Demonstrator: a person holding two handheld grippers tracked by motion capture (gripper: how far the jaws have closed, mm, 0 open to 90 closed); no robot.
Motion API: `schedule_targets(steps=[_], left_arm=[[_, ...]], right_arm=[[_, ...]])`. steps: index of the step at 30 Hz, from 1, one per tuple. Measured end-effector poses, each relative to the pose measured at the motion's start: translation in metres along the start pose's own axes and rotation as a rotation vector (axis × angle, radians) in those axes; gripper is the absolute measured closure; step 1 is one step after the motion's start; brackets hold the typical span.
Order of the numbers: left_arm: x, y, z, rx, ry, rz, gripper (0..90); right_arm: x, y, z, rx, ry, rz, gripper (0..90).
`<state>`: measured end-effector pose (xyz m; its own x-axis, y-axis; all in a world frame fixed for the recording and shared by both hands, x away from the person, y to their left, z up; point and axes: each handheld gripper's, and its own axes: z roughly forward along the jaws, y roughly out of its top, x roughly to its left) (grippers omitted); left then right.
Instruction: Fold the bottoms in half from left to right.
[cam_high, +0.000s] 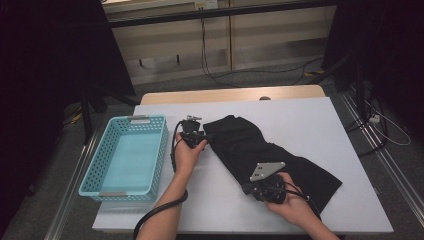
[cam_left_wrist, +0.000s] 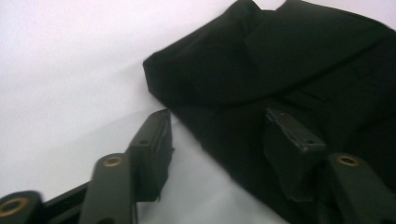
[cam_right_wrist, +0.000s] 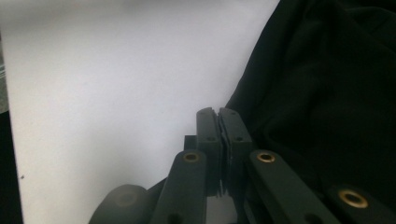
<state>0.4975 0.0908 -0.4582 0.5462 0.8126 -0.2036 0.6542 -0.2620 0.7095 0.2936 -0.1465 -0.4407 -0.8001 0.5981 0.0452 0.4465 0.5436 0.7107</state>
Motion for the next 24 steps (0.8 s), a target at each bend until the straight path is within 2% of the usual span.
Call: schedule_targets(steps=[2,6,8,9,11,16,19,20,21,24], left_arm=[[0.000,0.003,0.003,0.003,0.009,-0.004,51.9],[0.006,0.009,0.004,0.004,-0.011,-0.031,72.9],[0.011,0.013,0.000,-0.007,-0.006,-0.038,82.8],[0.015,0.014,-0.003,-0.009,-0.017,-0.061,86.1],[0.022,0.017,-0.008,0.002,-0.003,-0.065,87.8],[0.036,0.018,-0.022,0.000,0.014,-0.109,88.4],[0.039,0.017,-0.028,-0.012,0.068,-0.102,86.4],[0.040,0.017,-0.030,-0.008,0.084,-0.101,83.0],[0.041,0.017,-0.031,-0.013,0.097,-0.102,75.2],[0.041,0.017,-0.032,-0.003,0.096,-0.071,58.1]], right_arm=[[0.000,-0.001,-0.002,0.000,0.008,0.003,88.4],[-0.001,-0.003,-0.004,-0.003,0.011,0.006,88.4],[-0.001,-0.003,-0.004,0.002,0.013,0.004,88.4],[-0.001,-0.004,-0.004,0.004,0.014,0.002,88.4],[-0.001,-0.005,-0.004,0.006,0.018,0.000,88.4],[0.000,-0.005,-0.006,0.002,0.019,0.003,88.4],[-0.001,-0.006,-0.006,0.009,0.021,0.001,88.4],[-0.001,-0.006,-0.006,0.012,0.022,0.003,88.3],[-0.001,-0.006,-0.006,0.016,0.023,0.004,88.3],[-0.002,-0.007,-0.006,0.020,0.019,0.006,88.3]])
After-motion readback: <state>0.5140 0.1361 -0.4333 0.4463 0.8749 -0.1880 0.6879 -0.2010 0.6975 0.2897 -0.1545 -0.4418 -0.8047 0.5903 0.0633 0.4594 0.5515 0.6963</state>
